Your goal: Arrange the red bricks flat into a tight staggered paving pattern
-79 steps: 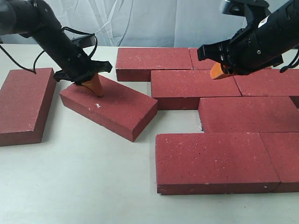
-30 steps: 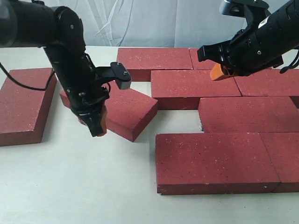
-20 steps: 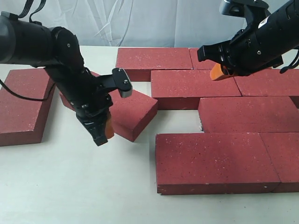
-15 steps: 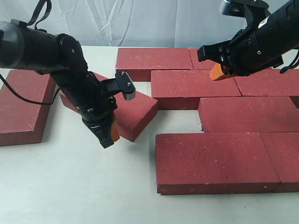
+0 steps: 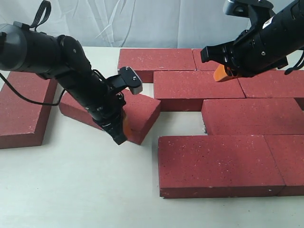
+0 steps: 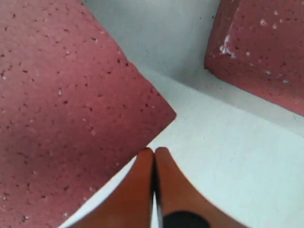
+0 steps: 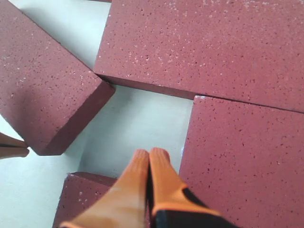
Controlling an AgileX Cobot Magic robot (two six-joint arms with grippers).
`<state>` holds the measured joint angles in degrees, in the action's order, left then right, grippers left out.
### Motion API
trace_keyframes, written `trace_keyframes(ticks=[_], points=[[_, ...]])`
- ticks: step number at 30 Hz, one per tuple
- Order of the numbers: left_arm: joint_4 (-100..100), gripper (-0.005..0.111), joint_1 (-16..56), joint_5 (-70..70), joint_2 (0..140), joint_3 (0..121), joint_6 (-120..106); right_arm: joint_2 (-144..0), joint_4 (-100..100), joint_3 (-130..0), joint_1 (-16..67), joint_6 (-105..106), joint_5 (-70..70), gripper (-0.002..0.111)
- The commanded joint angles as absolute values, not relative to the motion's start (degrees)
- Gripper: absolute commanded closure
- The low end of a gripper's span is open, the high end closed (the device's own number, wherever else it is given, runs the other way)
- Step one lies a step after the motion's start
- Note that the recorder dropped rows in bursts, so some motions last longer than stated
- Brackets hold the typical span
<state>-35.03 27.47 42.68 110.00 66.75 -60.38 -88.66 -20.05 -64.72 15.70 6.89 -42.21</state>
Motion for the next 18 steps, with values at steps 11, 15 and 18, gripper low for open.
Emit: trace_keyframes(ticks=[11, 15, 18], points=[[-48.11, 0.107, 35.56, 37.55, 110.01, 66.78, -65.68, -88.28, -20.01, -64.64, 15.49, 7.08, -41.88, 0.109], [-48.11, 0.107, 36.12, 37.16, 110.01, 66.78, -65.68, -88.28, -20.01, -64.64, 15.49, 7.08, -41.88, 0.109], [-47.78, 0.107, 36.11, 37.17, 109.63, 66.78, -65.57, -88.28, -20.01, -64.64, 15.49, 7.08, -41.99, 0.109]])
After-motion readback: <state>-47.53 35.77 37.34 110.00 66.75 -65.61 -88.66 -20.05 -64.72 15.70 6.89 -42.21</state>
